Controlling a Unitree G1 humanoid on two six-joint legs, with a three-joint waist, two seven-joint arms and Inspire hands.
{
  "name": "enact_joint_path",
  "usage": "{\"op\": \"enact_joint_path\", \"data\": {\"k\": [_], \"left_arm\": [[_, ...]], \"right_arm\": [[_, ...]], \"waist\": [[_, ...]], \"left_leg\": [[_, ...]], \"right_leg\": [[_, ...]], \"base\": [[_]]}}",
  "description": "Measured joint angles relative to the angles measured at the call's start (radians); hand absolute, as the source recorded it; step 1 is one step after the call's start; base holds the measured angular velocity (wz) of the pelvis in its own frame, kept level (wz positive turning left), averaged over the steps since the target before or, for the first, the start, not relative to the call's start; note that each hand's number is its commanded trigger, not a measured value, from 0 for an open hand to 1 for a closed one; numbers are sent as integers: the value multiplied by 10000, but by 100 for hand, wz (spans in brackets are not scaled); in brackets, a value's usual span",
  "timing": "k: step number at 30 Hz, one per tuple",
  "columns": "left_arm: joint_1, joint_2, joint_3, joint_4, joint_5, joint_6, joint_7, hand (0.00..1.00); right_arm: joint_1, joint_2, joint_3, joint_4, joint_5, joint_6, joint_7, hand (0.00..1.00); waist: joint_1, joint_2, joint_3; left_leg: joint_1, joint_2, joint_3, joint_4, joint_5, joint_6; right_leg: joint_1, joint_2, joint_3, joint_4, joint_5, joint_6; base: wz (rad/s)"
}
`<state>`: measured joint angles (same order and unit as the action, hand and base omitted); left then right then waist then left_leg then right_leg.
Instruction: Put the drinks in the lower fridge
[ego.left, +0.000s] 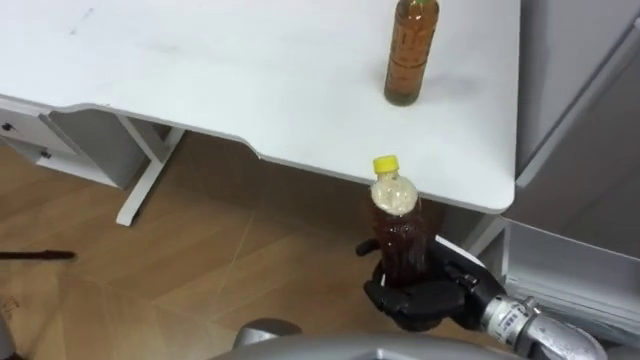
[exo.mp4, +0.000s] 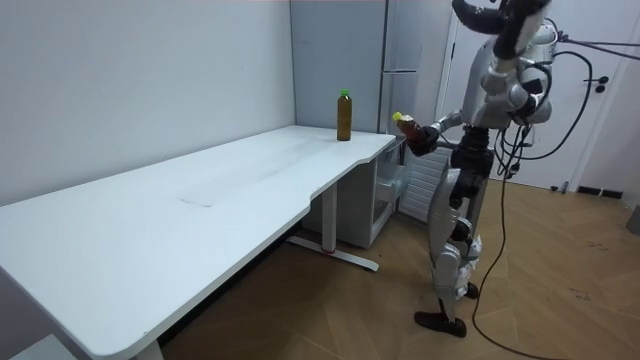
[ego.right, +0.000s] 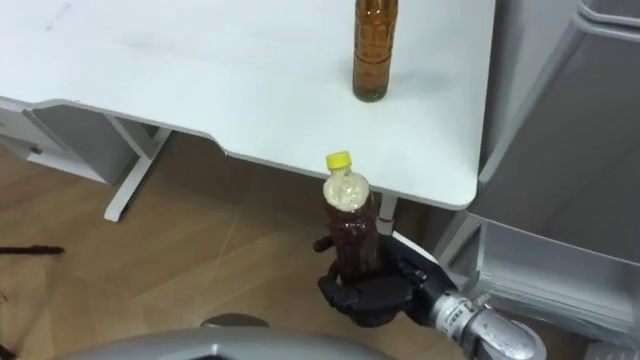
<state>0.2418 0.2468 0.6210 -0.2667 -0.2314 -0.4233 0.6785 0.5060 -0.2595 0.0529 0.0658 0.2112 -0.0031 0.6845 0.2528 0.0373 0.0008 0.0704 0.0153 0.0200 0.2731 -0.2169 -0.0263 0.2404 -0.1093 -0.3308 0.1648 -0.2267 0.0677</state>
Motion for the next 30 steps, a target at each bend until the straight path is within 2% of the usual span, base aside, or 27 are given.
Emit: {"op": "enact_joint_path", "data": {"k": [2, 3, 5, 7, 8, 10, 11, 12, 14, 16, 18, 22, 24, 25, 26, 27, 28, 30], "left_arm": [[300, -28, -262, 716, -597, 100, 515, 0], [618, -33, -445, 1308, -977, 147, 777, 0], [856, -31, -898, 2383, -1676, 333, 1112, 0], [978, -30, -1673, 3833, -2811, 579, 1377, 0], [980, -31, -1875, 4252, -3150, 643, 1391, 0], [996, -43, -2735, 5452, -4170, 788, 1381, 0], [1005, -65, -3400, 6183, -4584, 939, 1287, 0], [1089, -115, -4022, 6948, -4625, 1106, 1019, 0], [1245, -302, -4631, 8020, -4623, 1256, 449, 0], [1397, -416, -5182, 9559, -4624, 1737, -437, 0], [1638, -441, -5532, 10219, -4599, 2053, -1083, 0], [1743, -518, -5674, 12132, -4456, 2460, -2624, 0], [1766, -582, -5824, 12896, -4421, 2784, -3373, 0], [1744, -625, -5877, 13015, -4420, 2856, -3498, 0], [1632, -721, -5893, 13289, -4415, 3029, -3804, 0], [1354, -804, -5891, 13545, -4379, 3205, -4062, 0], [1207, -857, -5891, 13723, -4306, 3395, -4348, 0], [872, -881, -5925, 13879, -4216, 3598, -4784, 0]], "right_arm": [[-66, -26, 144, -25, 233, 137, -218, 100], [-116, -9, 236, -20, 332, 232, -408, 100], [-159, 0, 417, 1, 668, 425, -824, 100], [-290, 90, 579, 1, 966, 742, -1353, 100], [-378, 81, 640, 0, 1046, 840, -1467, 100], [-674, 109, 742, 0, 1255, 1060, -1746, 100], [-854, 217, 752, 2, 1374, 1150, -1965, 100], [-975, 348, 760, -6, 1473, 1159, -2154, 100], [-1179, 482, 746, -6, 1659, 1194, -2306, 100], [-1339, 498, 709, -12, 1944, 1261, -2564, 100], [-1346, 510, 484, -28, 2282, 1318, -2765, 100], [-1591, 518, -363, -27, 2258, 1341, -3203, 100], [-1845, 521, -799, -28, 2277, 1338, -3593, 100], [-1909, 503, -851, -28, 2205, 1338, -3654, 100], [-1972, 465, -826, -39, 2119, 1338, -3648, 100], [-2021, 629, -814, -44, 2109, 1338, -3680, 100], [-2070, 824, -810, -44, 2107, 1338, -3773, 100], [-2133, 943, -777, -45, 2124, 1338, -3966, 100]], "waist": [[11, -62, -8], [-12, -160, -6], [-18, -280, -5], [-6, -460, 22], [-19, -482, 34], [-82, -518, 50], [-117, -529, 58], [-166, -538, 52], [-313, -542, 52], [-623, -549, 48], [-927, -571, 39], [-1356, -479, 42], [-1832, -459, 40], [-1953, -433, 48], [-2083, -416, 47], [-2182, -394, 61], [-2212, -367, 72], [-2245, -332, 51]], "left_leg": [[27, -15, -20, -16, 15, -1], [62, -33, -14, -62, 20, 7], [104, -68, -11, -55, 38, 24], [111, -83, 28, -76, 32, 33], [112, -82, 33, -75, 29, 38], [99, -79, 76, -82, 22, 48], [104, -72, 111, -149, 21, 49], [140, -54, 178, -176, 21, 50], [168, -43, 254, -240, 21, 50], [192, -33, 342, -319, 21, 50], [156, -34, 355, -330, 21, 51], [86, 10, 609, -348, 18, 55], [103, 10, 627, -355, 10, 65], [115, 9, 627, -358, 5, 71], [117, 5, 632, -359, 4, 72], [100, 5, 629, -346, 4, 72], [86, 7, 634, -333, 4, 72], [41, 16, 640, -316, -2, 83]], "right_leg": [[11, -12, -16, 7, -1, -1], [30, -29, -12, 1, -5, 4], [36, -68, -13, 37, -12, 18], [6, -94, 10, 58, -20, 35], [6, -95, 24, 57, -18, 37], [-33, -101, 85, 70, -8, 48], [-37, -98, 112, 59, 6, 52], [-53, -93, 179, 77, 11, 50], [-89, -91, 252, 79, 18, 50], [-130, -97, 314, 90, 26, 49], [-196, -97, 333, 86, 36, 59], [-319, -89, 548, 86, 52, 55], [-338, -99, 562, 95, 53, 57], [-339, -100, 561, 93, 53, 58], [-344, -104, 565, 94, 54, 58], [-348, -104, 560, 96, 54, 58], [-360, -104, 564, 106, 54, 58], [-456, -111, 583, 226, 54, 58]], "base": [[4], [0], [0], [-2], [-8], [-7], [-9], [-11], [-13], [-10], [-3], [-15], [-2], [0], [0], [0], [0], [0]]}}
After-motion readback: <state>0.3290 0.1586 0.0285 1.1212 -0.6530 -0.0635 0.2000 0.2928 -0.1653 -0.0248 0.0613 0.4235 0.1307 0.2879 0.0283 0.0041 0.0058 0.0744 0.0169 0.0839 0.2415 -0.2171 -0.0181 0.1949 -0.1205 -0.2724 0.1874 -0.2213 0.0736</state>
